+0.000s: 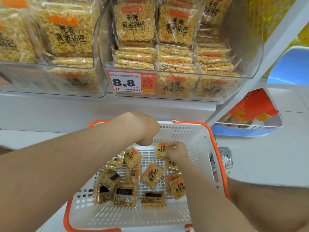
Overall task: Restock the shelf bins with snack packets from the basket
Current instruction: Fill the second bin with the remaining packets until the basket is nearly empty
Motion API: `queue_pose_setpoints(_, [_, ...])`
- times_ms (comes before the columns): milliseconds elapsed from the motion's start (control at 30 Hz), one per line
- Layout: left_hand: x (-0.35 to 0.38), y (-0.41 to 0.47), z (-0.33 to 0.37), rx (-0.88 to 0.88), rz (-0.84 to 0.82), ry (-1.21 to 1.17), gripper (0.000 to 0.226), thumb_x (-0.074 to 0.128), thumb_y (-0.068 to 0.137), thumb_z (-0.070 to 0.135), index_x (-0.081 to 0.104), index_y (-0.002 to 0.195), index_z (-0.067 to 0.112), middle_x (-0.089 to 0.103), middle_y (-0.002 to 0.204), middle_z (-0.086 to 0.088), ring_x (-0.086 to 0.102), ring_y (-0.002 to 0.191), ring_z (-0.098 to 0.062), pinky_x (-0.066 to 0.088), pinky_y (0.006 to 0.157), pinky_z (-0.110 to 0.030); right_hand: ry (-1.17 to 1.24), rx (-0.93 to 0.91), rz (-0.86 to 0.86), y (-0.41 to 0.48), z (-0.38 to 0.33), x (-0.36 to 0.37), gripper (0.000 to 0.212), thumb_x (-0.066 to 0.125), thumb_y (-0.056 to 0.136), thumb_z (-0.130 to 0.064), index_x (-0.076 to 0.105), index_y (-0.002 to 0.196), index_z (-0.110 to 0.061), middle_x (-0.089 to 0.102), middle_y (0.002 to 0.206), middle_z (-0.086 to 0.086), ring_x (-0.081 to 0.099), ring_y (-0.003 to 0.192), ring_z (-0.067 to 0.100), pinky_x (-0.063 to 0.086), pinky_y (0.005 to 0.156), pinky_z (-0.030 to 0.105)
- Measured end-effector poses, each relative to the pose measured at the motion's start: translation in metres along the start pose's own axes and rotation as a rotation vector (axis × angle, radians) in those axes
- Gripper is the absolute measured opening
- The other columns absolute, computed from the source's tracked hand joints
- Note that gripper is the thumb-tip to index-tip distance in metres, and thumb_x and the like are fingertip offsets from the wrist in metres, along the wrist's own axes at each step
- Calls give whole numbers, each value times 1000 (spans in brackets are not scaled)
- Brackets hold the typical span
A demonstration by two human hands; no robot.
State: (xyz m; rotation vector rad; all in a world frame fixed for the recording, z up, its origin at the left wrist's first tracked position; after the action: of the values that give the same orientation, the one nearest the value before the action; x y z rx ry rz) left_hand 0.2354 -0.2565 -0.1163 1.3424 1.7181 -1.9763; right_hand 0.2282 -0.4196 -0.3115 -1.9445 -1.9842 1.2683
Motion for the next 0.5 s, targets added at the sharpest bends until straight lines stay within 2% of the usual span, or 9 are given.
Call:
queue_pose_setpoints(67, [1, 0, -6, -10, 1, -4, 29, 48, 106, 22, 64, 130, 16, 61, 124, -7, 52, 82, -25, 36, 54, -31, -65, -79, -14, -5, -16, 2, 24, 54, 97, 5, 63, 97, -18, 65, 107, 2, 61, 71, 13, 46, 49, 22])
queue_pose_setpoints(167, [5, -3, -17, -26, -1, -27, 31, 46, 106, 24, 62, 132, 17, 62, 130, -9, 55, 87, -27, 40, 58, -32, -157, -272, -82, -21, -43, 5, 33, 49, 97, 5, 45, 114, -23, 62, 90, 7, 55, 64, 17, 44, 52, 30])
queue_pose_setpoints(267, [5, -11, -22, -33, -1, -76, 34, 45, 107, 26, 61, 135, 17, 62, 134, -8, 65, 105, -31, 51, 76, -38, -111, -378, -109, -44, -68, -5, 48, 53, 98, 3, 35, 128, -30, 56, 82, 6, 53, 65, 19, 45, 57, 35])
queue_pose_setpoints(333, [4, -19, -25, -46, 6, -122, 37, 46, 107, 26, 57, 141, 18, 60, 137, -7, 65, 116, -31, 55, 87, -40, -71, -438, -98, -63, -92, -15, 55, 59, 94, -2, 41, 136, -31, 53, 84, 3, 53, 69, 18, 45, 62, 34])
queue_pose_setpoints(400, [0, -27, -26, -50, 26, -154, 39, 50, 106, 26, 52, 144, 17, 60, 133, -7, 65, 116, -30, 57, 94, -43, -61, -543, -72, -87, -121, -25, 55, 64, 86, -13, 52, 135, -36, 55, 88, 3, 55, 70, 17, 48, 63, 38])
queue_pose_setpoints(467, [-7, -38, -28, -44, 45, -181, 47, 54, 104, 21, 44, 150, 17, 59, 137, -6, 63, 121, -29, 55, 99, -46, 17, -683, -25, -115, -151, -38, 46, 64, 80, -20, 61, 123, -36, 55, 75, 5, 48, 58, 15, 44, 53, 44])
queue_pose_setpoints(500, [-12, -45, -30, -40, 60, -218, 56, 58, 102, 18, 38, 154, 18, 56, 144, -5, 59, 127, -28, 53, 103, -45, 66, -754, 6, -130, -166, -46, 42, 63, 79, -19, 63, 118, -34, 50, 66, 3, 41, 53, 14, 37, 48, 42])
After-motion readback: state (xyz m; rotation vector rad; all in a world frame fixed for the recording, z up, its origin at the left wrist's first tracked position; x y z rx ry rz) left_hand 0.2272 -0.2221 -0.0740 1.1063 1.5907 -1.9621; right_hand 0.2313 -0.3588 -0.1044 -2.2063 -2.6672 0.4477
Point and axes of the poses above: each hand's wrist, its own y-axis towards the middle knuckle, its own x-axis out of the palm, z = x × y, the point moved 10 cm from there along y, towards the middle knuckle
